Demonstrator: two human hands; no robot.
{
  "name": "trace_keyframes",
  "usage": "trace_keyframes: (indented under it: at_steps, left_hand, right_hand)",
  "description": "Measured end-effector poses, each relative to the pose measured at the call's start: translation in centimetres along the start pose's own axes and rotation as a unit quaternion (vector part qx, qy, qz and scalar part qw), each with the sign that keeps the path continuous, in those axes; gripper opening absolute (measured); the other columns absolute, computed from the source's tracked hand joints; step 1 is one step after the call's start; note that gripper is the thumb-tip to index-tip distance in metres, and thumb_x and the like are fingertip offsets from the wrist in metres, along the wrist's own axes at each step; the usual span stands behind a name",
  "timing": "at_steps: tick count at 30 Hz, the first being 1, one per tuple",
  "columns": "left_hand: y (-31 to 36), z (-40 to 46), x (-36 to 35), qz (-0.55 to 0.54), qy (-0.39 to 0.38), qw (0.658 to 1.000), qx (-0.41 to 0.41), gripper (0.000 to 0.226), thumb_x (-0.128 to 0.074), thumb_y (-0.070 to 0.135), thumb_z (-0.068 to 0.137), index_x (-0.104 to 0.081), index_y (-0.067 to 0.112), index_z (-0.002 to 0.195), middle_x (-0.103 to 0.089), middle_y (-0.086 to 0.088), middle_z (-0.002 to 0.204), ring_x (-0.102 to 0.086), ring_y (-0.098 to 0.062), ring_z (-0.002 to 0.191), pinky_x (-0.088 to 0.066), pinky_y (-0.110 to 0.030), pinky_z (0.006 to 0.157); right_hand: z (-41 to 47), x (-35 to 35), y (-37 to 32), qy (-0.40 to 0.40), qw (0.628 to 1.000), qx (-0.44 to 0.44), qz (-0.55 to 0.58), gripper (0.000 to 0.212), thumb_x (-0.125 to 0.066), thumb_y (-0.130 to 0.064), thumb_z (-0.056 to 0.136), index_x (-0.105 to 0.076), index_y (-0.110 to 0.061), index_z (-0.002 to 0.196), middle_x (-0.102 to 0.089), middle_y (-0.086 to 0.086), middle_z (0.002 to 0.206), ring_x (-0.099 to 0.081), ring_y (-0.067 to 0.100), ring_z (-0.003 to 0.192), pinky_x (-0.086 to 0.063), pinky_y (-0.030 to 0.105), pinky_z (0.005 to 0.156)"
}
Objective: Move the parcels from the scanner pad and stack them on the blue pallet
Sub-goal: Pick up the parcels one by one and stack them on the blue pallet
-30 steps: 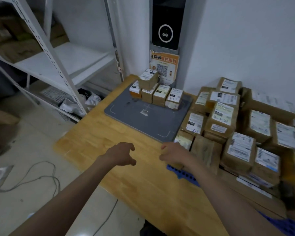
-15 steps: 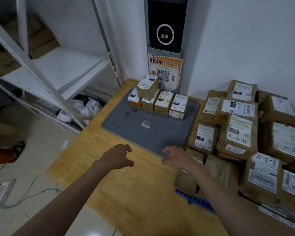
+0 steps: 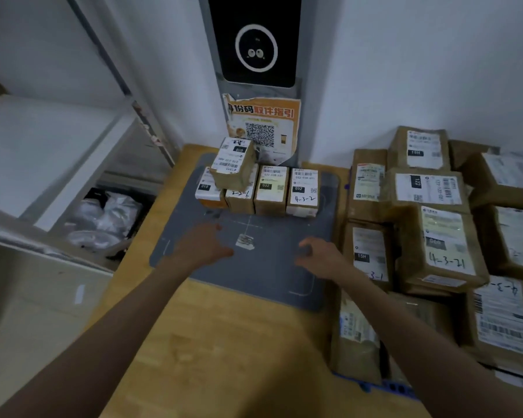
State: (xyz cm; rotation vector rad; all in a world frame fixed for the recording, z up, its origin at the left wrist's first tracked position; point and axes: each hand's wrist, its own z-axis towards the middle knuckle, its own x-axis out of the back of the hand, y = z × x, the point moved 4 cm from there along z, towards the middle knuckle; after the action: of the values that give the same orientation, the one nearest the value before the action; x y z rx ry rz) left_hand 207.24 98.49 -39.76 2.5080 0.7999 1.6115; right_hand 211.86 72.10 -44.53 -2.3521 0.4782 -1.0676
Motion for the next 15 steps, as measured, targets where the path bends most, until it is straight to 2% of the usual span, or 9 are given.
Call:
trace_keyframes:
  at_steps: [2,4,7,10,12,15]
  left_hand:
    - [-0.7,2.9,1.8,-0.017,0.017,1.000,0.006,0.070,-0.076,0.042,0.077,-0.046,0.014,0.134,-0.052,-0.008,0.130,-0.058,-0.022,0.100,-0.045,-0.031,0.079]
    - [-1.2,5.7,3.7,-0.041,0.045,0.998,0.014,0.072,-0.077,0.041,0.075,-0.047,0.010,0.133,-0.051,-0.011,0.133,-0.058,-0.024,0.098,-0.046,-0.032,0.075]
    - [-1.0,9.9,5.5,-0.026,0.076,0.997,-0.013,0.091,-0.075,0.048,0.073,-0.032,0.015,0.146,-0.043,-0.014,0.140,-0.042,-0.033,0.127,-0.043,-0.043,0.099]
    - [-0.3,13.2,6.3,-0.050,0.103,0.993,0.013,0.107,-0.076,0.055,0.070,-0.021,0.008,0.149,-0.031,-0.016,0.146,-0.033,-0.035,0.135,-0.037,-0.047,0.106]
    - [0.3,15.0,6.3,-0.071,0.127,0.989,0.031,0.110,-0.077,0.060,0.065,-0.025,0.004,0.145,-0.034,-0.016,0.142,-0.037,-0.035,0.131,-0.038,-0.050,0.105]
    - [0.9,17.3,5.7,-0.093,0.144,0.984,0.048,0.109,-0.075,0.065,0.064,-0.028,0.004,0.141,-0.039,-0.014,0.136,-0.040,-0.034,0.129,-0.039,-0.049,0.104]
  right_hand:
    - [2.4,0.9,-0.4,0.051,0.998,-0.015,0.030,0.059,-0.066,-0.032,0.090,-0.044,-0.016,0.142,-0.048,0.010,0.139,-0.055,0.023,0.114,-0.046,0.030,0.088]
    - [4.8,2.0,-1.0,0.102,0.993,-0.011,0.060,0.055,-0.064,-0.027,0.090,-0.045,-0.016,0.141,-0.048,0.013,0.138,-0.056,0.024,0.112,-0.045,0.029,0.085]
    - [8.1,3.7,-2.1,0.168,0.983,-0.020,0.074,0.052,-0.062,-0.025,0.091,-0.045,-0.022,0.140,-0.039,0.015,0.142,-0.052,0.031,0.118,-0.050,0.037,0.093]
    - [11.3,4.5,-2.7,0.191,0.977,-0.057,0.075,0.065,-0.064,-0.029,0.091,-0.034,-0.023,0.148,-0.021,0.014,0.152,-0.034,0.035,0.135,-0.042,0.049,0.106]
    - [13.3,4.6,-2.8,0.196,0.974,-0.087,0.079,0.074,-0.064,-0.032,0.092,-0.025,-0.015,0.152,-0.014,0.014,0.156,-0.025,0.036,0.141,-0.036,0.051,0.111]
    - [15.8,4.1,-2.8,0.201,0.967,-0.124,0.099,0.080,-0.062,-0.034,0.093,-0.016,-0.007,0.153,-0.014,0.015,0.156,-0.020,0.036,0.143,-0.032,0.052,0.112]
